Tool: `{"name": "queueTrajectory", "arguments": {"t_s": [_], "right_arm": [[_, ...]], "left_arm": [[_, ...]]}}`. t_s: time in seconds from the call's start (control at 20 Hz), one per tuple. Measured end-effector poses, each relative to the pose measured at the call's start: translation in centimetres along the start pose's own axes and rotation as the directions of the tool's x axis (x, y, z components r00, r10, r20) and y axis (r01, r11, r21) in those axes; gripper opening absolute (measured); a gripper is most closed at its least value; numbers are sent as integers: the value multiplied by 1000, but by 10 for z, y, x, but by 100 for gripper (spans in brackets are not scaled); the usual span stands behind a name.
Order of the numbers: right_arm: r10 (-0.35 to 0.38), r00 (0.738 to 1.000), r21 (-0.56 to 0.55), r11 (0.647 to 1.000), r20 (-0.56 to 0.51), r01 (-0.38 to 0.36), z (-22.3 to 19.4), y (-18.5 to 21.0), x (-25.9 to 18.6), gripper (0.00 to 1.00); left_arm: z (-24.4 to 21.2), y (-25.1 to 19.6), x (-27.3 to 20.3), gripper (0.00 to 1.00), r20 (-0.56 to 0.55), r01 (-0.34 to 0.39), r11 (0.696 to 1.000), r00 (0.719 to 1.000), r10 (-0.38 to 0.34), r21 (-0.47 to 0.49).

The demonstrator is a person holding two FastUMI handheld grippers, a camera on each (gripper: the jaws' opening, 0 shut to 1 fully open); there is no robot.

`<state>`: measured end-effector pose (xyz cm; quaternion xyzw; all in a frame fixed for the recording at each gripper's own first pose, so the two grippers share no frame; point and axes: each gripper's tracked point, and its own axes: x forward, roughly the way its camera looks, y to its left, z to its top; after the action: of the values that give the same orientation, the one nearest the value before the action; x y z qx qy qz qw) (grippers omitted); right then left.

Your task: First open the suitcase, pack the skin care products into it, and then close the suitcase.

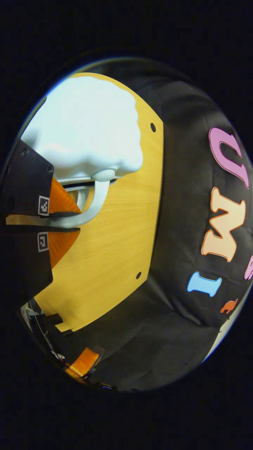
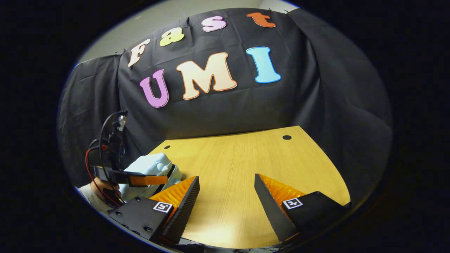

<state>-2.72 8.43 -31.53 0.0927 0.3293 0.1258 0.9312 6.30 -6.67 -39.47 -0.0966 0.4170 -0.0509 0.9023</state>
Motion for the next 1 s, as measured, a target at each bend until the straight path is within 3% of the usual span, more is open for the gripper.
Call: {"name": "queueTrajectory", "arguments": {"t_s": [0.25, 0.3, 0.45, 0.5, 0.65, 0.85, 1.0], "right_arm": [[32, 999, -17, 999, 31, -31, 17, -7, 1, 98], [44, 998, -19, 999, 45, -43, 23, -9, 0, 98], [87, 991, -36, 996, 100, -84, 48, -14, -3, 98], [98, 988, -53, 994, 122, -92, 58, -15, -4, 98], [121, 967, -92, 991, 226, -102, 103, -10, -14, 98], [139, 883, -139, 987, 447, -85, 185, 14, -40, 98], [138, 821, -191, 981, 554, -35, 226, 33, -63, 97]], "left_arm": [[-14, -7, 16, 13, 29, -65, 998, 998, 64, 22], [-10, -16, 13, 24, 57, -71, 997, 996, 69, 24], [26, -40, -9, 87, 206, -136, 988, 972, 117, 77], [40, -46, -21, 96, 258, -152, 985, 958, 127, 81], [91, -72, -70, 96, 415, -194, 978, 898, 146, 75], [173, -81, -150, 95, 636, -274, 959, 754, 164, 77], [196, -99, -177, 95, 671, -265, 957, 732, 117, 122]]}}
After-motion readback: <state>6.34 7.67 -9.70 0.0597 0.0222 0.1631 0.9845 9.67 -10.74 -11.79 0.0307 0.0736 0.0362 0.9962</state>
